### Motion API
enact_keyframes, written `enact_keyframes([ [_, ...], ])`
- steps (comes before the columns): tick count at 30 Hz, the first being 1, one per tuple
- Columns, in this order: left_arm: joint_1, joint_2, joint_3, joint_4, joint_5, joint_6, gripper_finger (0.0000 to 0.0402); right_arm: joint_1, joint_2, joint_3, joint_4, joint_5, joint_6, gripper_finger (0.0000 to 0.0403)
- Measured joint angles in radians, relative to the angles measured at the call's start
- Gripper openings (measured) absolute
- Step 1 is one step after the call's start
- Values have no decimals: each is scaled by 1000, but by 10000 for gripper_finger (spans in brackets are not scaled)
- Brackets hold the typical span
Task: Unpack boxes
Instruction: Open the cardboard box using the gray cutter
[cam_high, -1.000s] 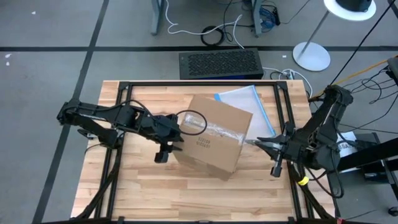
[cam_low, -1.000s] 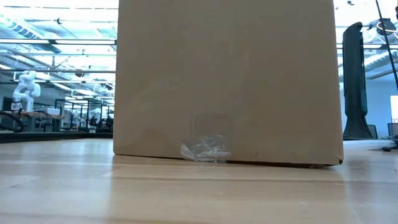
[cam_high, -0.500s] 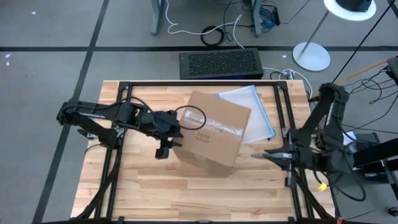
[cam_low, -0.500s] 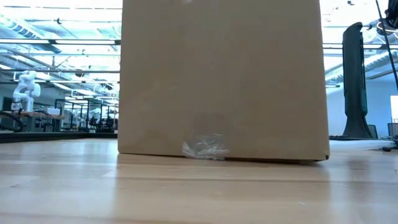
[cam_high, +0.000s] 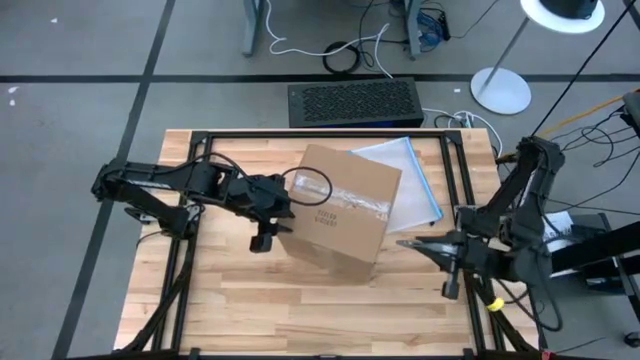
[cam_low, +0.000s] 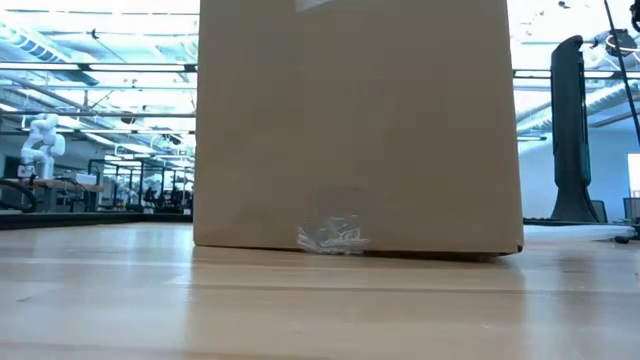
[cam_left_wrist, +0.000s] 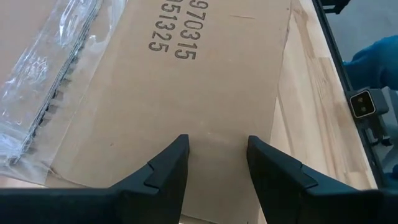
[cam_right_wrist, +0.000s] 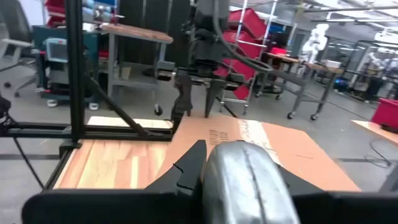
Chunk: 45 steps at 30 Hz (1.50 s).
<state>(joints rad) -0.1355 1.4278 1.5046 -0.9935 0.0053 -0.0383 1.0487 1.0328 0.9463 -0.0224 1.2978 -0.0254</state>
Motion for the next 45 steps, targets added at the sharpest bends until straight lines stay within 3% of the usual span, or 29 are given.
enact_keyframes([
  [8, -29, 17, 98, 45, -85, 38, 170, -48, -1, 0, -6, -73, -4, 65],
  [15, -19, 60, 100, 18, -214, 44, 170, -62, 8, 2, -116, -77, 165, 65],
  [18, -2, 61, 100, 30, -230, 57, 170, -106, 33, 5, -99, -124, 180, 65],
  [22, 42, 63, 100, 14, -243, 72, 170, -205, 97, 6, 23, -275, 150, 65],
  [29, 57, 67, 156, 31, -348, 138, 170, -347, 225, 2, 346, -662, 8, 65],
  [32, 57, 65, 176, 100, -317, 158, 170, -388, 251, -2, 348, -730, 8, 65],
  [35, 58, 79, 176, 164, -190, 168, 170, -422, 261, -3, 385, -755, -12, 65],
  [39, 56, 136, 176, 206, -88, 186, 170, -488, 277, 0, 517, -875, -55, 65],
  [45, 71, 222, 184, 193, -60, 210, 170, -451, 275, 82, 325, -852, -57, 65],
])
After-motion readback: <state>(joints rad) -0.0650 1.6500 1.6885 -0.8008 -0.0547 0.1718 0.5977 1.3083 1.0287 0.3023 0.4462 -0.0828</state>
